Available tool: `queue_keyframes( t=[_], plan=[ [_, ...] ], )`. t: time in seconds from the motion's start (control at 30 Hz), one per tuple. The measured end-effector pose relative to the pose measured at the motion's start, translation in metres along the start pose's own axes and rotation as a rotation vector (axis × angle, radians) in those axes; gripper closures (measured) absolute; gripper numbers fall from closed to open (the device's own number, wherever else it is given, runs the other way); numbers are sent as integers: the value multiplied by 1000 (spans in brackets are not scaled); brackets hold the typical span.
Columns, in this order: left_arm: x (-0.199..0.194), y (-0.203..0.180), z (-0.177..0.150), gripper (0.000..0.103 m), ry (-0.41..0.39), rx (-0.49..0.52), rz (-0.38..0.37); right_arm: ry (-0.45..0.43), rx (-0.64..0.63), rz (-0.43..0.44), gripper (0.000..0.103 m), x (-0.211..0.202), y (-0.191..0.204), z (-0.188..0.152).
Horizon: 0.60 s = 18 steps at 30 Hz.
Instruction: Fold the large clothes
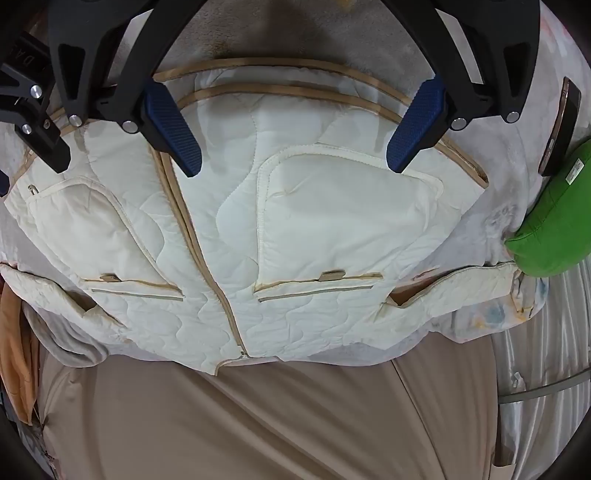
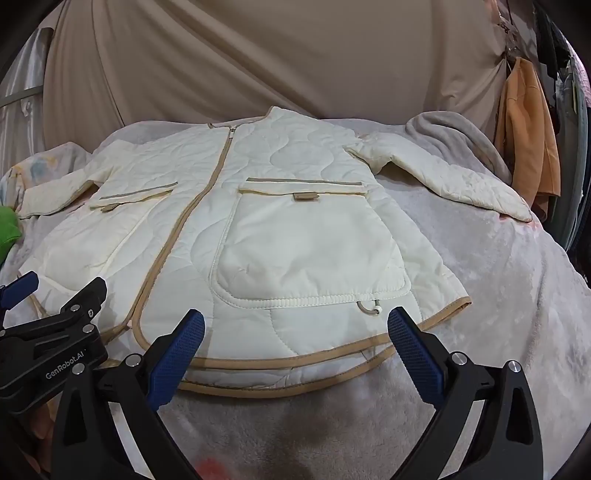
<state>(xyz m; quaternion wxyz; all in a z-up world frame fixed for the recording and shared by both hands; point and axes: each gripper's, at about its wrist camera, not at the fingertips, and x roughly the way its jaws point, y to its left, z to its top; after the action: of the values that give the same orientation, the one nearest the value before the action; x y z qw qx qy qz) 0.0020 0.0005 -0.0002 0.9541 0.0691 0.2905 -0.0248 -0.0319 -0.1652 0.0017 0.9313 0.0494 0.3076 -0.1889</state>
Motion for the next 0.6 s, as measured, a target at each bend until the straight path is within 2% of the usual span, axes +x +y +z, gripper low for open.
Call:
queue_keyframes(
  t=[0.6],
  plan=[
    [-1,1,-1,5,3,1,3,-4,-10,-6,5,-1,-2,-1]
  ],
)
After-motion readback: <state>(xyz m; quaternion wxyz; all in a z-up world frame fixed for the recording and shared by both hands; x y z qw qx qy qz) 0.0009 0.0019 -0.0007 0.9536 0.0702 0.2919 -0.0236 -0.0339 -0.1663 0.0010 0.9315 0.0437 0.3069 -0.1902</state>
